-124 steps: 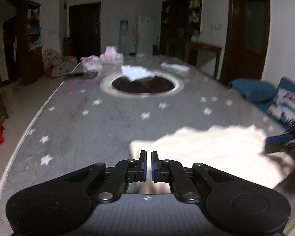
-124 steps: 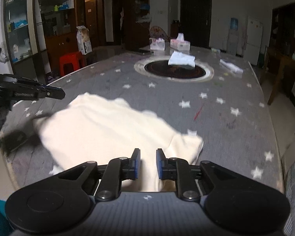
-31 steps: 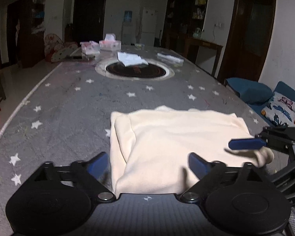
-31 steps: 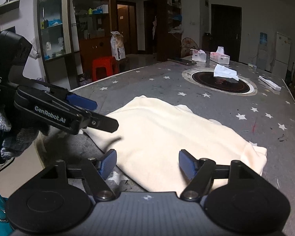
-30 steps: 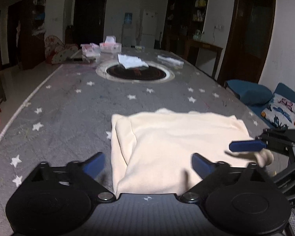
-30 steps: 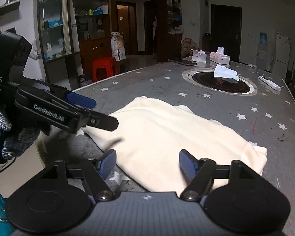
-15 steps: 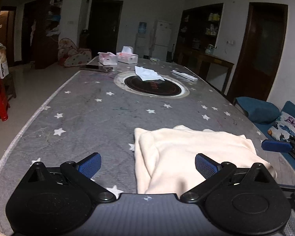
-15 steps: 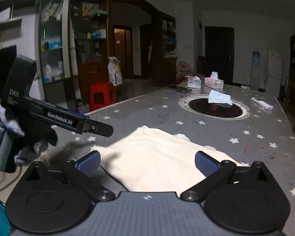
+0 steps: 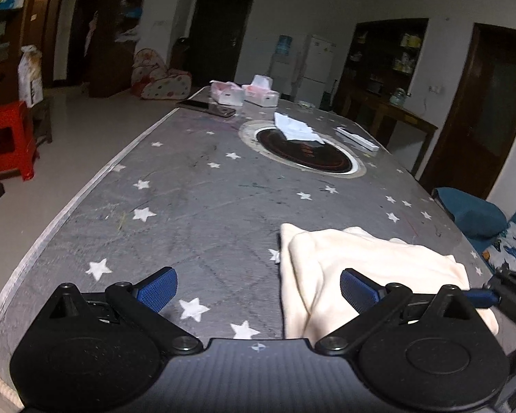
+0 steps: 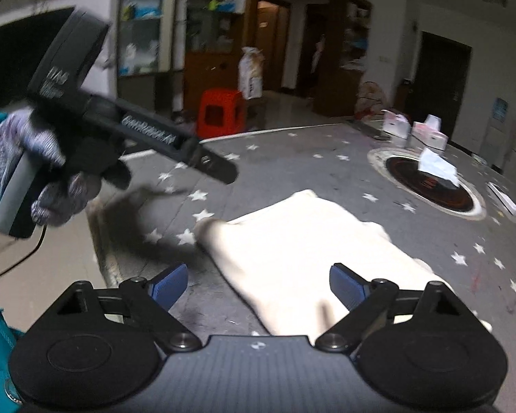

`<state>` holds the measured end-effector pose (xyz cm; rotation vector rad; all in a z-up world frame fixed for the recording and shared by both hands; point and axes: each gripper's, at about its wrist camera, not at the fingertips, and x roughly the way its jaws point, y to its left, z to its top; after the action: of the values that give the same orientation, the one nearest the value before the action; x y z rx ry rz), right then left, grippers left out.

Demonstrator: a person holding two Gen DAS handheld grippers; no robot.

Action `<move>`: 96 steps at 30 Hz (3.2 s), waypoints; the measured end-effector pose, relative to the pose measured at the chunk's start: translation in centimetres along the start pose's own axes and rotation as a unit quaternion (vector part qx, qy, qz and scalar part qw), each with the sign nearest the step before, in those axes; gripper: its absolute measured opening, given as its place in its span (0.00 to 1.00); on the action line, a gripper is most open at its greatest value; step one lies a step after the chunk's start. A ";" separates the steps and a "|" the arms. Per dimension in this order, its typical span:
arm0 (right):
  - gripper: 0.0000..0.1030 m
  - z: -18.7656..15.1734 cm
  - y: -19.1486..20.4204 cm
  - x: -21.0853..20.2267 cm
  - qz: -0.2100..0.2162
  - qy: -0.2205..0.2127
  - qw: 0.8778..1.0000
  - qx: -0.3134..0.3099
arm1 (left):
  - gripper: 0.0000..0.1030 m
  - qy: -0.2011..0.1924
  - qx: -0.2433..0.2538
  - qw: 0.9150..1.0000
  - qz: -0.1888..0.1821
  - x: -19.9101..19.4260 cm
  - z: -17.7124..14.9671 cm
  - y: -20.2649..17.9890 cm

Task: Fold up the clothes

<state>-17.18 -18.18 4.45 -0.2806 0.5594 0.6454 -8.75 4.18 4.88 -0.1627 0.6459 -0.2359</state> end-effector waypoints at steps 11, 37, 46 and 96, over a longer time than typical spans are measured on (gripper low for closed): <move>0.81 0.6 2.6 2.6 0.027 0.033 0.997 -0.057 | 1.00 0.024 -0.012 1.000 0.007 1.3 0.1 0.1; 0.82 -0.5 0.4 2.8 0.030 0.039 0.999 0.023 | 1.00 0.040 -0.026 0.999 -0.001 2.1 -0.2 0.1; 0.84 -1.5 -3.7 1.1 0.001 0.025 0.995 0.102 | 1.00 0.051 -0.018 0.999 0.003 2.6 -0.6 -0.1; 0.52 2.1 4.0 6.7 0.011 0.055 0.993 -0.101 | 0.99 0.047 -0.077 0.996 -0.012 2.3 0.7 2.0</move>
<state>-14.47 -10.96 2.02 -0.5026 0.6037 0.7125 -6.26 5.52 3.67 -0.3095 0.7560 -0.2179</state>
